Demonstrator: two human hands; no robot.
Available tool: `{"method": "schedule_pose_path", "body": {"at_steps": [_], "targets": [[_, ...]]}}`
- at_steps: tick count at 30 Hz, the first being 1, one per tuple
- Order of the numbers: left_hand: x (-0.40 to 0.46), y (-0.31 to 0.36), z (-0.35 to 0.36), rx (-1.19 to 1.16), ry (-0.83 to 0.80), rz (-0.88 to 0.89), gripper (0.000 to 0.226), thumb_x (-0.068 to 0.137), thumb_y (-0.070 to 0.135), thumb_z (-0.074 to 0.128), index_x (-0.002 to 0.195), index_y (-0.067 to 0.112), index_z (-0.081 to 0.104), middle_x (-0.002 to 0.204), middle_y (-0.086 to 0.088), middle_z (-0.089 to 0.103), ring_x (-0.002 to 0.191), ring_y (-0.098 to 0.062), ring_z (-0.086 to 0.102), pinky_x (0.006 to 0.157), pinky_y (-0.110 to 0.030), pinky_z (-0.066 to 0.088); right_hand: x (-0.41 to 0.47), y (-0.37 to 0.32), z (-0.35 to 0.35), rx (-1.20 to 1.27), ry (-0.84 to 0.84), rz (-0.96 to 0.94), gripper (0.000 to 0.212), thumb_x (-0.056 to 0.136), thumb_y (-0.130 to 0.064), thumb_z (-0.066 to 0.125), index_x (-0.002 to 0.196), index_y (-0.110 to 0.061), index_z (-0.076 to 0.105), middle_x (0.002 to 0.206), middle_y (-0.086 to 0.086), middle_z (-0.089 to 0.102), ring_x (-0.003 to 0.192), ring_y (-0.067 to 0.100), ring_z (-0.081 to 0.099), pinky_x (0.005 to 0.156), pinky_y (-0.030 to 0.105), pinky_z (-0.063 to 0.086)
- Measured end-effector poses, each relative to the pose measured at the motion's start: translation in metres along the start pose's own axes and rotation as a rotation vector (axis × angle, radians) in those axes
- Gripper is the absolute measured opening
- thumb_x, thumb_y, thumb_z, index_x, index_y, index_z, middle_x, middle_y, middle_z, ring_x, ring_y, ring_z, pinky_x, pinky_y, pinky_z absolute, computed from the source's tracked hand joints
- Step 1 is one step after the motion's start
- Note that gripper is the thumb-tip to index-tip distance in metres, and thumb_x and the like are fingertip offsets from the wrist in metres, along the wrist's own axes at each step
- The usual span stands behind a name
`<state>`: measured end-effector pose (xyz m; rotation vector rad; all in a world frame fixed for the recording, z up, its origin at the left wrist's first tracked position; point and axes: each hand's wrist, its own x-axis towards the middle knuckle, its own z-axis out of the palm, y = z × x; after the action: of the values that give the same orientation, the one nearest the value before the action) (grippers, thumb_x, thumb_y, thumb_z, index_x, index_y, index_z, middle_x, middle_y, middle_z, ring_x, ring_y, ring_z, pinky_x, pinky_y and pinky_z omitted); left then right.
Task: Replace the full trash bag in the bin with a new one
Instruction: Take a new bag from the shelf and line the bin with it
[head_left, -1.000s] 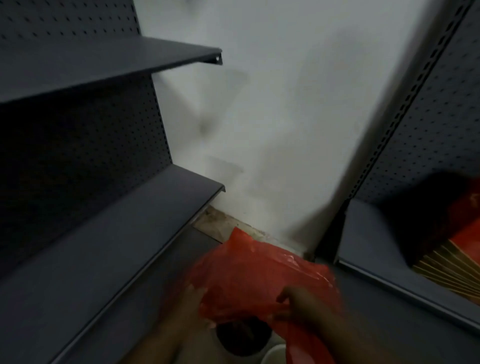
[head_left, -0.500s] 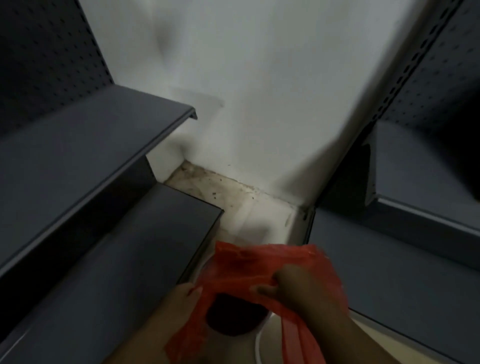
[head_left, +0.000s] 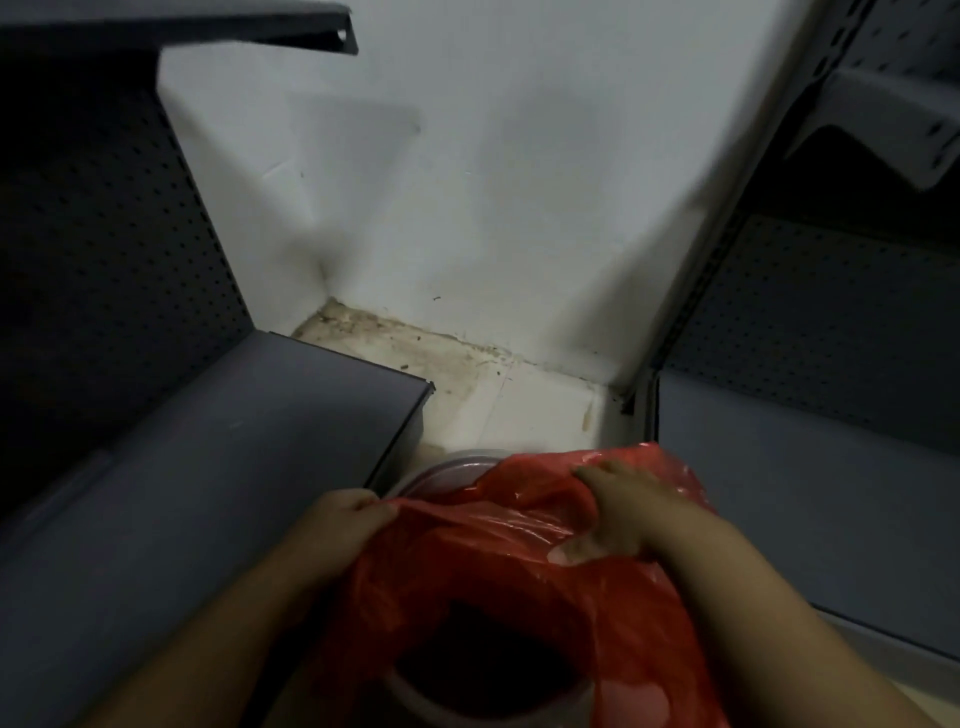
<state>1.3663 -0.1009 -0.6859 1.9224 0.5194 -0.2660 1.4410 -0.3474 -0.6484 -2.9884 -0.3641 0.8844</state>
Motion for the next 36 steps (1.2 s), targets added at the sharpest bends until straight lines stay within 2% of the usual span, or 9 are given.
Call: {"method": "schedule_pose_path", "body": {"at_steps": [3, 6, 10, 13, 18, 22, 29, 32, 36], "targets": [[0.005, -0.005, 0.004, 0.026, 0.028, 0.127, 0.033, 0.087, 0.02, 0.056, 0.056, 0.013, 0.055, 0.054, -0.003, 0.053, 0.054, -0.017, 0.049, 0.057, -0.029, 0.035, 0.021, 0.004, 0.016, -0.011, -0.025, 0.094, 0.114, 0.067, -0.059, 0.071, 0.149, -0.036, -0.004, 0.159, 0.011, -0.012, 0.146, 0.037, -0.004, 0.117, 0.059, 0.009], [0.008, -0.01, 0.008, 0.057, 0.054, 0.201, 0.037, 0.087, 0.02, 0.057, 0.05, 0.016, 0.051, 0.046, 0.003, 0.049, 0.049, -0.013, 0.046, 0.053, -0.027, 0.034, 0.031, -0.001, 0.019, 0.072, -0.053, 0.063, 0.105, 0.078, -0.049, 0.067, 0.149, -0.032, -0.008, 0.158, 0.019, 0.011, 0.144, 0.038, 0.018, 0.115, 0.049, 0.024], [0.011, -0.014, 0.005, 0.174, 0.004, 0.234, 0.027, 0.086, 0.025, 0.059, 0.062, 0.012, 0.06, 0.056, 0.001, 0.059, 0.053, -0.011, 0.054, 0.054, -0.025, 0.038, 0.033, -0.019, 0.033, 0.018, 0.072, -0.037, 0.064, 0.091, -0.018, 0.054, 0.147, -0.025, 0.025, 0.143, 0.014, 0.045, 0.128, 0.031, 0.046, 0.106, 0.041, 0.038], [0.012, -0.021, 0.001, 0.243, -0.06, 0.233, 0.026, 0.083, 0.029, 0.063, 0.061, 0.017, 0.064, 0.054, 0.002, 0.062, 0.052, -0.007, 0.058, 0.055, -0.023, 0.042, 0.035, -0.031, 0.044, -0.021, 0.262, -0.006, 0.038, 0.089, -0.005, 0.045, 0.125, -0.011, 0.056, 0.12, 0.013, 0.06, 0.109, 0.031, 0.059, 0.096, 0.04, 0.047], [0.015, -0.029, -0.006, 0.294, -0.076, 0.262, 0.029, 0.083, 0.031, 0.063, 0.056, 0.019, 0.06, 0.047, 0.007, 0.059, 0.05, -0.005, 0.055, 0.056, -0.023, 0.041, 0.03, -0.055, 0.051, 0.07, 0.335, -0.109, 0.034, 0.094, -0.009, 0.041, 0.122, -0.014, 0.061, 0.122, 0.013, 0.064, 0.109, 0.03, 0.062, 0.1, 0.04, 0.048], [0.013, -0.032, -0.012, 0.271, -0.1, 0.23, 0.028, 0.082, 0.03, 0.064, 0.055, 0.023, 0.06, 0.047, 0.009, 0.06, 0.05, -0.001, 0.056, 0.052, -0.02, 0.039, 0.04, -0.082, 0.069, 0.147, 0.213, -0.213, 0.034, 0.094, -0.013, 0.047, 0.125, -0.012, 0.058, 0.125, 0.013, 0.062, 0.113, 0.031, 0.06, 0.103, 0.042, 0.046], [0.019, -0.042, -0.021, 0.261, -0.076, 0.223, 0.015, 0.078, 0.026, 0.071, 0.072, 0.016, 0.06, 0.07, 0.001, 0.064, 0.063, -0.01, 0.061, 0.055, -0.02, 0.044, 0.068, -0.079, 0.091, -0.133, -0.226, -0.202, 0.065, 0.087, -0.01, 0.061, 0.145, -0.014, 0.033, 0.15, 0.017, 0.035, 0.135, 0.035, 0.035, 0.114, 0.037, 0.027], [0.017, -0.04, -0.028, 0.265, -0.028, 0.247, 0.016, 0.08, 0.021, 0.068, 0.075, 0.014, 0.054, 0.07, 0.001, 0.058, 0.06, -0.008, 0.054, 0.047, -0.013, 0.039, 0.061, -0.069, 0.077, 0.006, -0.002, -0.15, 0.039, 0.091, -0.01, 0.055, 0.129, -0.005, 0.052, 0.136, 0.018, 0.052, 0.124, 0.032, 0.051, 0.105, 0.037, 0.037], [0.016, -0.035, -0.044, 0.304, 0.037, 0.318, 0.021, 0.081, 0.018, 0.067, 0.072, 0.019, 0.047, 0.07, 0.001, 0.053, 0.061, -0.012, 0.049, 0.052, -0.026, 0.036, 0.045, -0.051, 0.026, 0.04, 0.279, -0.174, 0.027, 0.09, -0.012, 0.055, 0.116, -0.011, 0.064, 0.118, 0.014, 0.066, 0.108, 0.029, 0.062, 0.085, 0.029, 0.045]]}}
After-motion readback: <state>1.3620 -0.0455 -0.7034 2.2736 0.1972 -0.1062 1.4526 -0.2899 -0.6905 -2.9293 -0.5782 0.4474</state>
